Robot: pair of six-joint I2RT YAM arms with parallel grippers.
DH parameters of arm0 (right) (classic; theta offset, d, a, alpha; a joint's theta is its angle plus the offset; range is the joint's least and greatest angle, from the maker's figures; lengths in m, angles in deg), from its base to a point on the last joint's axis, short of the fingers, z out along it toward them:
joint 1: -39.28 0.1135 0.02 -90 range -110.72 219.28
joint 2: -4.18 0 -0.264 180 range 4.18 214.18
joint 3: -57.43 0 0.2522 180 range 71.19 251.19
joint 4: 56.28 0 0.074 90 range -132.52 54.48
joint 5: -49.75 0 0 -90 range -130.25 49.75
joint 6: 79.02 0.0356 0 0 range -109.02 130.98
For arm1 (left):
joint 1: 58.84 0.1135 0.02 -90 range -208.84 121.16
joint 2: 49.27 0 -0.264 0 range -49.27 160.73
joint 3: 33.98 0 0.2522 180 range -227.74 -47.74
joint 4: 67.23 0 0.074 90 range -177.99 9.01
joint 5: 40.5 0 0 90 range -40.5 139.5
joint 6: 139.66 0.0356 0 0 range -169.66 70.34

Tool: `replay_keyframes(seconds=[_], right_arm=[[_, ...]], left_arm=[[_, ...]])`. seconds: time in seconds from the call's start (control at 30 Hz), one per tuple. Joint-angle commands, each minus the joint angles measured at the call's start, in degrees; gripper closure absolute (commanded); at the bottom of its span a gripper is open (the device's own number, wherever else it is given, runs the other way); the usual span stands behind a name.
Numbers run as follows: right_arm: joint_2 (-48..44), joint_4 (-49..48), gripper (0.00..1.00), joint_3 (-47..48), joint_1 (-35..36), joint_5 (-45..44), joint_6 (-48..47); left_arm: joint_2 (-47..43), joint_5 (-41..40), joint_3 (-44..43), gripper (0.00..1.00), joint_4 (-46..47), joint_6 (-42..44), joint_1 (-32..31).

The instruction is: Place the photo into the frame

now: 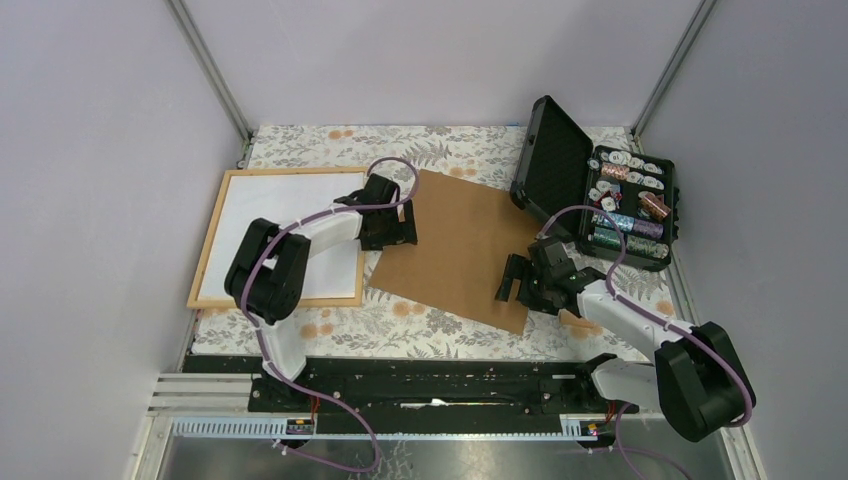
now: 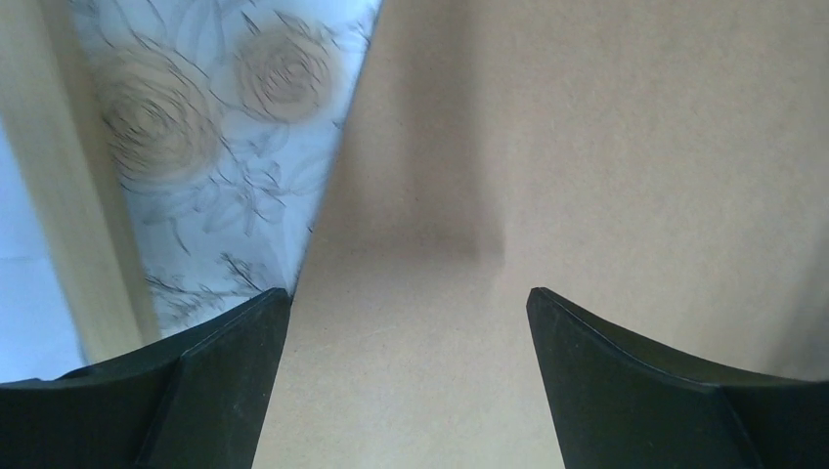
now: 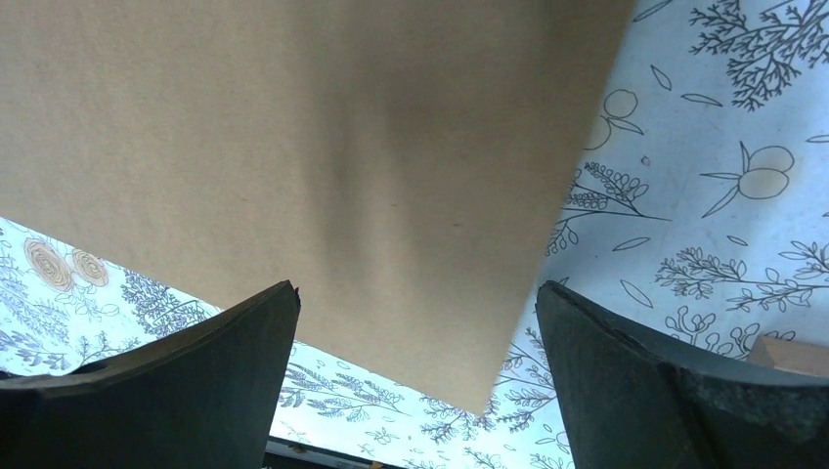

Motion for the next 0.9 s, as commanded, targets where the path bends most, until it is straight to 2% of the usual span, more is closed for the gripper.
replay_keyframes(seconds=[0.0,0.23,0.37,0.63,0.87], right_arm=[[2.01,-0.17,0.00,0.50,0.23,0.14,-0.81],[2.14,-2.52,0.00,-1.64,0.24,1.45,0.17],[2.73,-3.82,0.00,-2.02,0.21,2.64,-1.15],[5.68,-10.12,0.00,-2.06,0.43,13.28,-5.02],[9.04,-13.80,0.00,0.20,3.90,14.98,-2.84]], left_arm=[[-2.94,15.07,6.85,0.05,1.92,-3.58,-0.36],[-15.49,31.23,11.76,0.05,9.05,-8.77,0.21],[-20.84,35.60,13.82,0.05,12.03,-12.75,0.16],[-29.61,34.69,18.95,0.04,11.91,-16.36,2.11],[-36.39,34.09,24.41,0.04,10.04,-16.73,8.57]])
